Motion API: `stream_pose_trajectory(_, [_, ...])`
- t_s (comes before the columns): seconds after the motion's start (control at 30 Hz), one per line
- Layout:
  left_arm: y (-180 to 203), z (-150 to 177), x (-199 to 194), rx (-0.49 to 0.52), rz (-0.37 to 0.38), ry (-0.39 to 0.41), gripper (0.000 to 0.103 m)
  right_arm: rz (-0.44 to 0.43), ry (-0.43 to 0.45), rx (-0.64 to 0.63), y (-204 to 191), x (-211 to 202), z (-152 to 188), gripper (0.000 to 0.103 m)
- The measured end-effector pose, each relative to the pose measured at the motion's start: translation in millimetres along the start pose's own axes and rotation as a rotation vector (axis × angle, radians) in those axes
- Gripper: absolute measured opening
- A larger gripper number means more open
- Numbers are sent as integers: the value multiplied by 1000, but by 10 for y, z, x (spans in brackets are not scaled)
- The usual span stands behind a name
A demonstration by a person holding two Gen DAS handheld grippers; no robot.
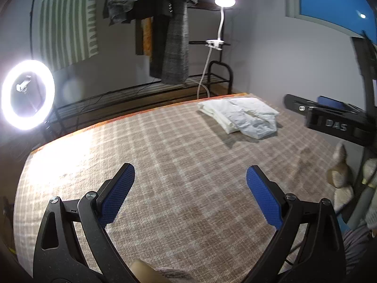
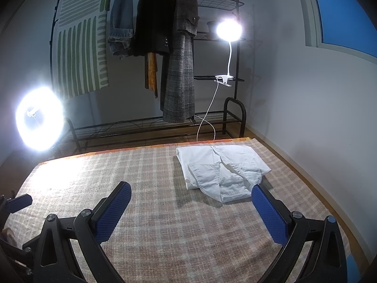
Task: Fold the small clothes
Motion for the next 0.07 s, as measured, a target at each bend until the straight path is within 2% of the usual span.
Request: stream_pose_trajectory(0.07, [11, 1, -15, 10, -7, 8, 98, 2, -3, 0, -3, -2, 9, 103])
Point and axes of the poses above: each gripper's, at about its wrist camera, not at the fingertips, and x roughly the way its jaws point, y to its right, z to its underside, the point moved 9 cm from there along x, roughly the way its jaws point, and after that the axes turned 9 degrees about -z, right-handed, at the moved point
